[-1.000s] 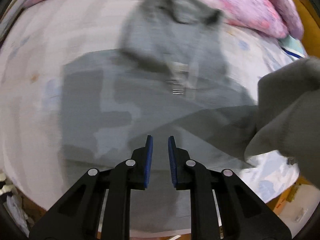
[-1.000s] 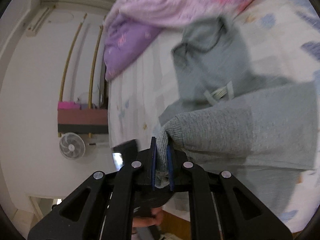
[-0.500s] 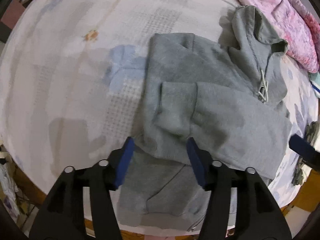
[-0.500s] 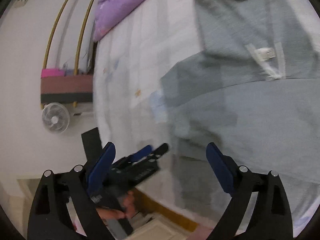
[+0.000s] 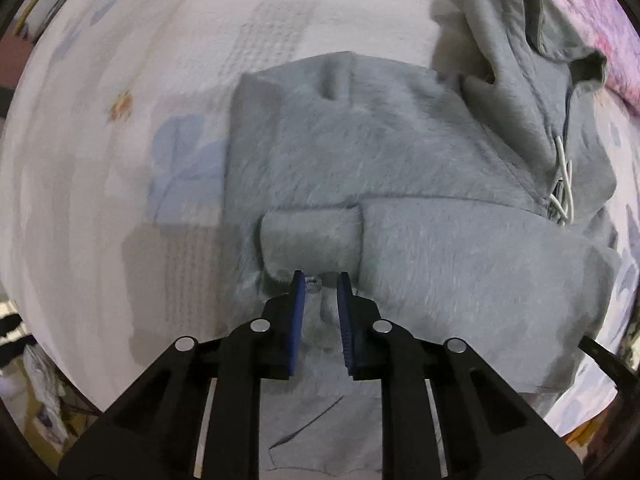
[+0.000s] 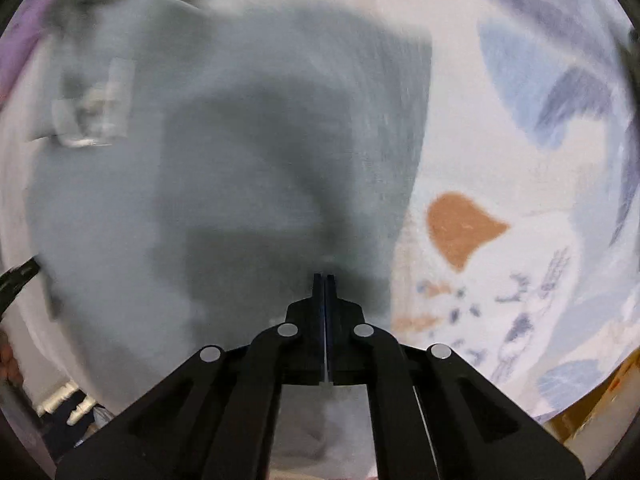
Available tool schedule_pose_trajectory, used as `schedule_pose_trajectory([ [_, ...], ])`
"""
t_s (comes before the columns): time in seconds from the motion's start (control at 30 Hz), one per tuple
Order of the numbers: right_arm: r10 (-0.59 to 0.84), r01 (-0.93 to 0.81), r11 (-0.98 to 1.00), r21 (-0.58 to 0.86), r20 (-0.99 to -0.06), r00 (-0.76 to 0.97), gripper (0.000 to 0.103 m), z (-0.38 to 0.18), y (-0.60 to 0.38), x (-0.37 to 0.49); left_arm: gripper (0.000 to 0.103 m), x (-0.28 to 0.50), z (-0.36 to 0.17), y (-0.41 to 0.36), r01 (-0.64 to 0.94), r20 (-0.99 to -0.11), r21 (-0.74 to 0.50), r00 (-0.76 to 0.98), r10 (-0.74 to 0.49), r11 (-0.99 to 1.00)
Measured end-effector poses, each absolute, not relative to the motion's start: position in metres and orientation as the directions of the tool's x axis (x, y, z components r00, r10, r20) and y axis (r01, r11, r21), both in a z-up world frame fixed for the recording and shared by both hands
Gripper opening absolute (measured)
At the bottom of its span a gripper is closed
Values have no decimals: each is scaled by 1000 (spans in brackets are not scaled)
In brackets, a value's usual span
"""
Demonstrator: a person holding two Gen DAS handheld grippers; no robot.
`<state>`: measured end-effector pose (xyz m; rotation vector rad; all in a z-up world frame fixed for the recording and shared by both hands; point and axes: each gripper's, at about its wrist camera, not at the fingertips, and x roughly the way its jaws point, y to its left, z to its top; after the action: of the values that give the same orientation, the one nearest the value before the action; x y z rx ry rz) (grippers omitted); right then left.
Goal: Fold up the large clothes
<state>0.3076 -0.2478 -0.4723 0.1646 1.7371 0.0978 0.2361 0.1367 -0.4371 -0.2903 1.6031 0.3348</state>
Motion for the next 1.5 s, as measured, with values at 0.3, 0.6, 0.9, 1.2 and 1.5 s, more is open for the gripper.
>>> schedule_pose_trajectory([
  [0.3, 154, 118, 982, 146, -986, -65, 2, -447, -265, 375, 10, 256, -480, 136, -374, -990, 54, -142, 0, 926],
  [0.6, 176, 62, 984, 166, -960, -218, 4, -461, -263, 333, 9, 239, -466, 125, -348, -979, 45, -203, -29, 937],
  [0.9, 171, 98, 984, 148, -936, -308, 4, -492, -268, 260, 9, 237, -471, 120, -312, -971, 67, -238, -9, 948],
  [1.2, 149, 83, 988, 128, -924, -352, 4, -509, -256, 262, 13, 253, -473, 118, -262, -975, 56, -224, -4, 964],
  [1.5, 210, 31, 978, 207, -963, -169, 87, -418, -230, 315, 63, 278, -424, 113, -279, -987, 57, -158, 13, 959],
])
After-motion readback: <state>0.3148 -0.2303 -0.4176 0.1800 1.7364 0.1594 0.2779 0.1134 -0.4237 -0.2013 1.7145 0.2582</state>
